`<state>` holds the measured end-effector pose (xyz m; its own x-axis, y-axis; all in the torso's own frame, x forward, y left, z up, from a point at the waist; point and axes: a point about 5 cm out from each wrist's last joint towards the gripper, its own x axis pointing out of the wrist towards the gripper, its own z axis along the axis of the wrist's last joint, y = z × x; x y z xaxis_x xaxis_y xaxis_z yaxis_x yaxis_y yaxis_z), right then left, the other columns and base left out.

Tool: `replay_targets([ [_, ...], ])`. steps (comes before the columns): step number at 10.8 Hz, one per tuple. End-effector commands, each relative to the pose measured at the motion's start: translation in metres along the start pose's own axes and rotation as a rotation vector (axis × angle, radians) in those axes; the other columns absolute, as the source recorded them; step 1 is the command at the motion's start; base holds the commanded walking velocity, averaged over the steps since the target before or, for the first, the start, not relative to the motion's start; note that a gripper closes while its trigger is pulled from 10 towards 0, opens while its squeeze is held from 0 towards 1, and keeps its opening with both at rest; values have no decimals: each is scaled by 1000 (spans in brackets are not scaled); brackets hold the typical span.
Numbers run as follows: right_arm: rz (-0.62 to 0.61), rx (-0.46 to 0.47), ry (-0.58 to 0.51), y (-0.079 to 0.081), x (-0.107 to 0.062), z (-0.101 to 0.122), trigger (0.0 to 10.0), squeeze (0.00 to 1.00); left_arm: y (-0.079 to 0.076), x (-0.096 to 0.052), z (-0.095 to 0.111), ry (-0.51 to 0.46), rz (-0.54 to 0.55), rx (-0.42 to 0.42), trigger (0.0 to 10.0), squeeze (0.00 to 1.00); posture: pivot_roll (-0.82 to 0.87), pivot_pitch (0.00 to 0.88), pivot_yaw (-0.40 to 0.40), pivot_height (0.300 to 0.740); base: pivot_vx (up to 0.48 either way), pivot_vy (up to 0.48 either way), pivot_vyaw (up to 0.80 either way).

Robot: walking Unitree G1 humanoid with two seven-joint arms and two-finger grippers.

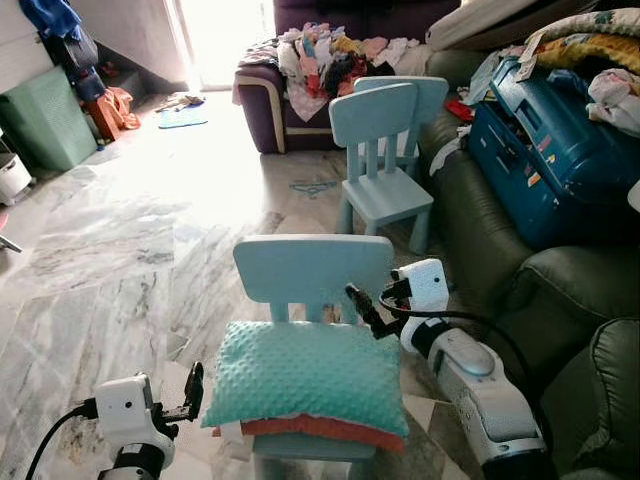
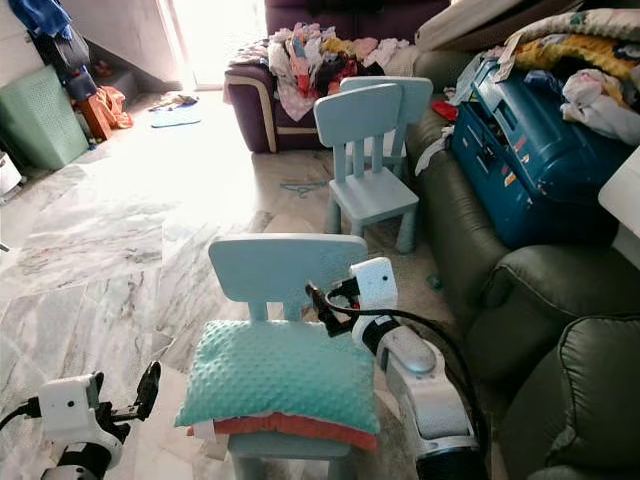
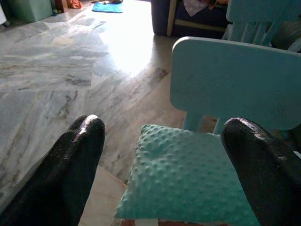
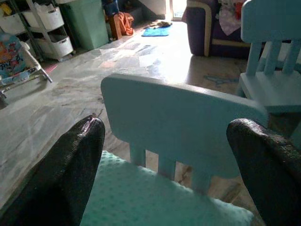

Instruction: Move the pillow to the sofa

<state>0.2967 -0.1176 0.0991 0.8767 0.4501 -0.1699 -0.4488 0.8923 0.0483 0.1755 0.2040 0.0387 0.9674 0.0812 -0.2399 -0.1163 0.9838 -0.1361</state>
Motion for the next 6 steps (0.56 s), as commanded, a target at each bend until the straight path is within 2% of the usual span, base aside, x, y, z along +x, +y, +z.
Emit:
replay_targets([
  [1, 20, -8, -18, 5, 1, 7, 10000, 0, 1, 1, 6, -11, -5, 26, 10000, 0, -144, 45, 50, 740, 0, 0, 0],
  [3, -15, -20, 28, -5, -6, -4, 10000, 0, 2, 4, 8, -18, -13, 35, 10000, 0, -149, 37, 49, 740, 0, 0, 0],
  [4, -74, -3, 106, -20, -14, -23, 10000, 0, 2, 5, 7, -13, -15, 38, 10000, 0, -152, 33, 49, 740, 0, 0, 0],
  [6, -81, -3, 110, -22, -14, -24, 10000, 0, 1, 7, 7, -14, -23, 40, 10000, 0, -153, 23, 51, 740, 0, 0, 0],
])
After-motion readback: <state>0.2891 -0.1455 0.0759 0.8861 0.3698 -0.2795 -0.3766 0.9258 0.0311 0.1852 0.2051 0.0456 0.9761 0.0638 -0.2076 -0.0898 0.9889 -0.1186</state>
